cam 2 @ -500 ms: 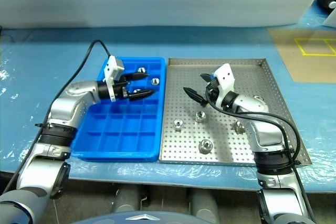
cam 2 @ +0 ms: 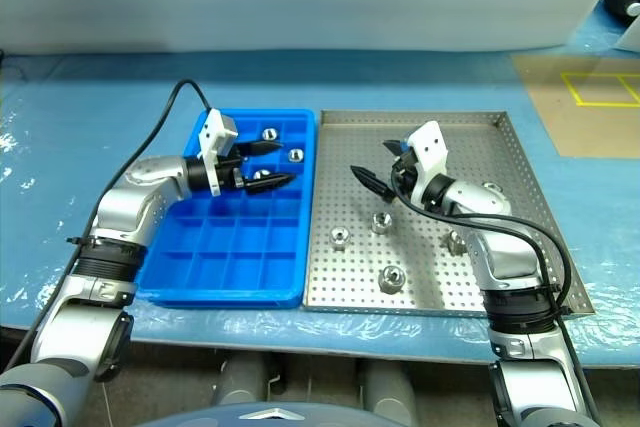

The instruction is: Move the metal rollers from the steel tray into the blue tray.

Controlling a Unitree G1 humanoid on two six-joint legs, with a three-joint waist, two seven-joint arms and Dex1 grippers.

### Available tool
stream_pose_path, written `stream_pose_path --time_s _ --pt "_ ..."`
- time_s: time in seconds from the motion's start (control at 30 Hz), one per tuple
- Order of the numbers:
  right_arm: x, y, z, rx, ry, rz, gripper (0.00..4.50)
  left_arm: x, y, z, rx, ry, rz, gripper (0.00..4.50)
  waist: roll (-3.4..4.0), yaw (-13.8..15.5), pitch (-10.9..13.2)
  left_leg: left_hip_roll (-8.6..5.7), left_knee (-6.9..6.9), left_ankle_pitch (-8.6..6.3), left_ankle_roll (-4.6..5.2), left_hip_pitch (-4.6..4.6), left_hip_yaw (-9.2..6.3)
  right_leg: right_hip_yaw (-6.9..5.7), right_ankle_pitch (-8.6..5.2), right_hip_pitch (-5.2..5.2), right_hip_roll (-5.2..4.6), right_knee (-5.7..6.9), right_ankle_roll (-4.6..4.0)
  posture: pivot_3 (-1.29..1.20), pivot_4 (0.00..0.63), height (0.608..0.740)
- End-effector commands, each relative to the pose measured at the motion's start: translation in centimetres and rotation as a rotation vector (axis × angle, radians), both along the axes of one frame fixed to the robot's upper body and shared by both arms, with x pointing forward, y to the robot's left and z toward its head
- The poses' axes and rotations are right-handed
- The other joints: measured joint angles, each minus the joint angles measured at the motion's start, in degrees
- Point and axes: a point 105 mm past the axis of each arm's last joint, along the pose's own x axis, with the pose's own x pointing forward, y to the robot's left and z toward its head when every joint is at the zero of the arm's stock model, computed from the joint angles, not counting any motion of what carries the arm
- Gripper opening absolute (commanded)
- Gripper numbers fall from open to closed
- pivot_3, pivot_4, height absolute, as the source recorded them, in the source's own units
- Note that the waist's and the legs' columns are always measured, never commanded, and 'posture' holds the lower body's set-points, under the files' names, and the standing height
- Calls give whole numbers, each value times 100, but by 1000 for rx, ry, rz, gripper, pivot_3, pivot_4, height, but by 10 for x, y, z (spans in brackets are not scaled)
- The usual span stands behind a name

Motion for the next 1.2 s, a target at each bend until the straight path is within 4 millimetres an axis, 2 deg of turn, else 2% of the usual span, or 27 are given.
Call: stream_pose_path --time_s 0.03,0.57,0.83,0.93,1.0,1.07,1.2 --pt "-2 2 11 1 -50 10 4500 0 3 11 -8 -49 5 4466 0 0 0 0 0 0 0 0 0 0 0 0 0 0 0 -188 150 740" --pt "-7 -6 12 -5 -57 -11 4500 4 -8 16 -13 -58 -38 4466 0 -9 0 0 1 0 1 0 0 0 0 1 0 0 0 -245 150 740" --pt "-13 -41 24 -53 -82 -99 4500 15 -55 28 -19 -103 -168 4466 0 -16 0 -2 23 -7 12 -1 2 4 1 16 -3 0 1 -343 150 740" --pt "-20 -53 26 -58 -89 -152 4500 10 -92 35 22 -141 -333 4466 -1 -30 -1 -3 24 -7 13 -1 3 4 1 16 -2 0 2 -398 150 740" --pt "-27 -58 23 -55 -84 -182 4500 14 -117 37 65 -161 -384 4466 -1 -17 -1 -6 23 -7 18 -2 3 4 1 16 -2 -2 2 -437 150 740" --pt "-34 -59 19 -49 -80 -211 4500 18 -135 31 138 -179 -400 4466 -1 -64 -2 -8 24 -2 40 -5 3 7 1 17 -2 -8 3 -480 150 740" --pt "-46 -61 17 -33 -86 -270 4500 28 -155 22 235 -200 -347 4466 0 -311 -3 -20 29 -13 58 -4 -3 13 8 20 -2 -28 15 -576 150 740"
